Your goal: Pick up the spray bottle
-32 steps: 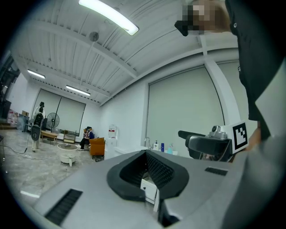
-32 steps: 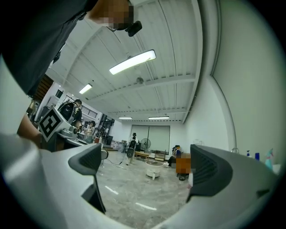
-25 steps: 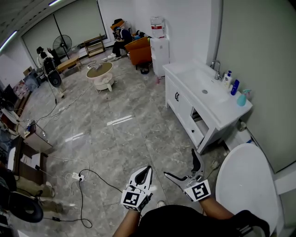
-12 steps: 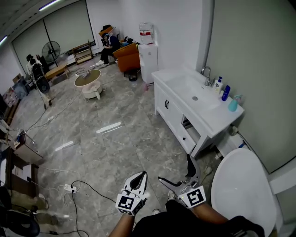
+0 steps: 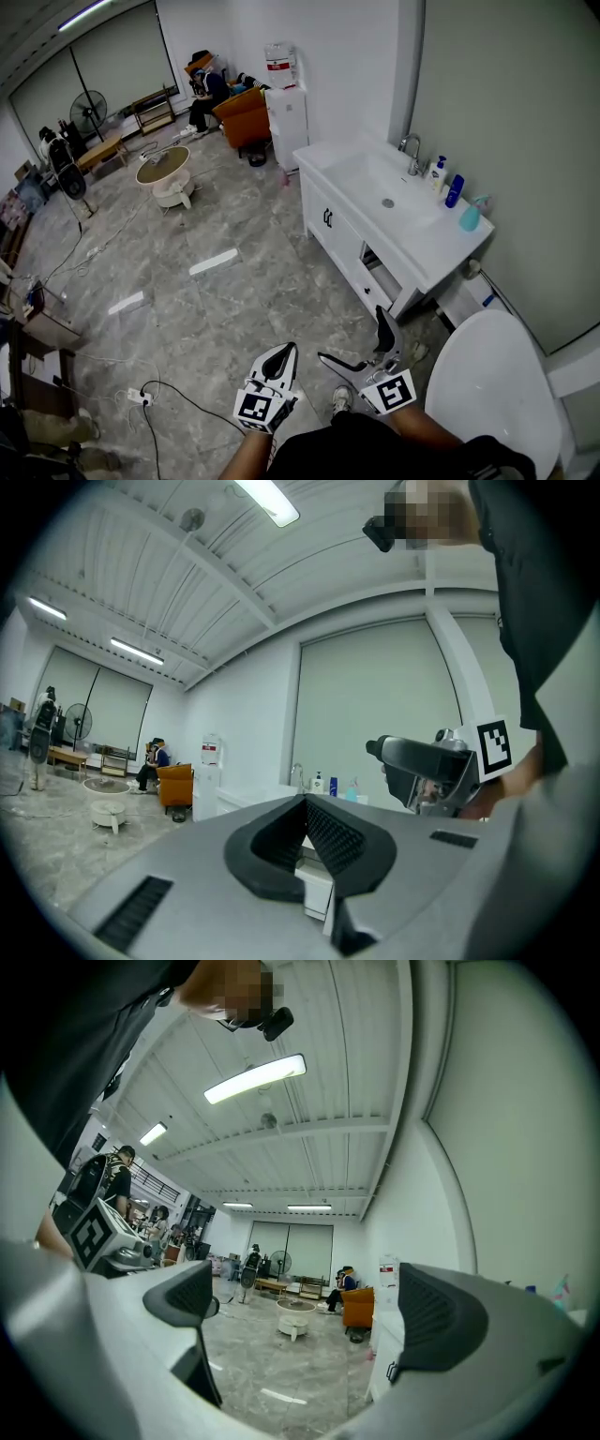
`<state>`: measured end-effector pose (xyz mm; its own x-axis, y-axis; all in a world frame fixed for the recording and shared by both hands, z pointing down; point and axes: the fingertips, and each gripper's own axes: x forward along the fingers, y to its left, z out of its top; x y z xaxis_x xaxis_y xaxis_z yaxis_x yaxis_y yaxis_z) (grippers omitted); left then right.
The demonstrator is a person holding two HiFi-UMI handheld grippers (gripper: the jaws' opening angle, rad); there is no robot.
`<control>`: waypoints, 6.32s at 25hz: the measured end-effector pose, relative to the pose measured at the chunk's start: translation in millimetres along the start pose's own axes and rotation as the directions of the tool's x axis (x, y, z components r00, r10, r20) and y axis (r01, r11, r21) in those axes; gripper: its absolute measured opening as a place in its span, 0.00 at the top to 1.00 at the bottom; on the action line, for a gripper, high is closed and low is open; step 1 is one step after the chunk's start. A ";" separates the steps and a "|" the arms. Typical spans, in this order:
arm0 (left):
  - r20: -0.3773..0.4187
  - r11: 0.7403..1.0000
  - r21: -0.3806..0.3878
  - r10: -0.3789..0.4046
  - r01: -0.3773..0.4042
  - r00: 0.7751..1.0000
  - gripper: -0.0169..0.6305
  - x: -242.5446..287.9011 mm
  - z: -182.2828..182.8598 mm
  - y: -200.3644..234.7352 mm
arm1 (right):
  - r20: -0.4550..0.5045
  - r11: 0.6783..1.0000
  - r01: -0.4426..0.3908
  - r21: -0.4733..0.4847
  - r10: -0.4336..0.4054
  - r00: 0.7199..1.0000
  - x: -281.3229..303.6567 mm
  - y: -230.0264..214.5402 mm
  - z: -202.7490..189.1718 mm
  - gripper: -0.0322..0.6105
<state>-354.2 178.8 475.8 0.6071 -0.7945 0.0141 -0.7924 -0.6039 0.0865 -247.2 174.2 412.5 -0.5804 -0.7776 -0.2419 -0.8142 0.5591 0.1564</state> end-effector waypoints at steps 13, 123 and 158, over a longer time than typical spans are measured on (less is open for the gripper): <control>-0.017 0.999 0.009 -0.054 0.054 0.998 0.98 151.2 4.3 7.0 | -0.055 0.997 0.062 0.045 -0.059 0.997 38.6 -140.3 -48.1 0.03; -0.279 0.460 -0.073 -0.861 0.885 0.424 0.98 794.5 -69.2 -145.3 | -0.501 0.542 0.823 -0.171 -0.767 0.401 -84.3 -785.3 -311.2 0.43; -0.261 0.481 -0.109 -0.858 0.870 0.441 0.98 801.1 -61.4 -121.1 | -0.436 0.464 0.852 -0.242 -0.837 0.331 -81.2 -798.1 -301.9 0.74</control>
<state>231.8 -380.7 537.8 0.9639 0.1842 0.1924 0.1540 -0.9747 0.1619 445.7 -295.6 596.3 0.4830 -0.8510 0.2063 -0.8755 -0.4733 0.0977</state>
